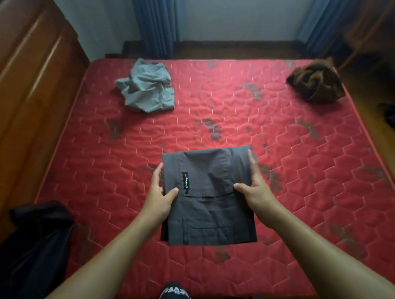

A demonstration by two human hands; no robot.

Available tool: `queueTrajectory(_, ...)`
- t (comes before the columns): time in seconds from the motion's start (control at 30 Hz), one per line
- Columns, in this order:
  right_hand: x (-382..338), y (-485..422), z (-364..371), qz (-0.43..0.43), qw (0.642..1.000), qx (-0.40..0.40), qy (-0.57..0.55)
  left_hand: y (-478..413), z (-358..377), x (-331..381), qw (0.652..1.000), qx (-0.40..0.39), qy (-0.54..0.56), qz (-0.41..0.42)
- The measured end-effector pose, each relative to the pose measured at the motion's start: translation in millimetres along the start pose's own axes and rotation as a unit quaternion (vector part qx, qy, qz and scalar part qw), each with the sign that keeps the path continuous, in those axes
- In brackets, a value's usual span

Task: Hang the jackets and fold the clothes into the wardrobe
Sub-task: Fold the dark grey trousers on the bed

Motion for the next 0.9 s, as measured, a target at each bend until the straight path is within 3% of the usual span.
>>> queueTrajectory(0.13,-58,29,-4,-0.010,0.999,-0.020,0.032,30,-23,48,0.997,-0.035,-0.044,0.060)
queueTrajectory(0.3,-107,58,-3,0.003,0.997,-0.070,-0.015,65,-50,92,0.996,-0.047,-0.022,0.078)
queueTrajectory(0.57,-164,71,26,-0.067,0.976,-0.199,0.065,143,-98,102,0.994,0.035,0.040,0.100)
queueTrajectory(0.7,-193,84,70,-0.141,0.929,-0.302,0.163,211,-127,79,0.982,0.149,0.077,0.093)
queueTrajectory(0.9,-210,133,174,-0.237,0.824,-0.453,0.245,335,-166,28,0.932,0.337,0.113,0.070)
Point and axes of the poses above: each hand's wrist, its own y-axis away from the middle knuckle, its own z-axis out of the palm, x = y × z, the point moved 4 cm from there along -y, towards the middle knuckle, and after that the axes turned 7 degrees about y, right-handed, at the moved point
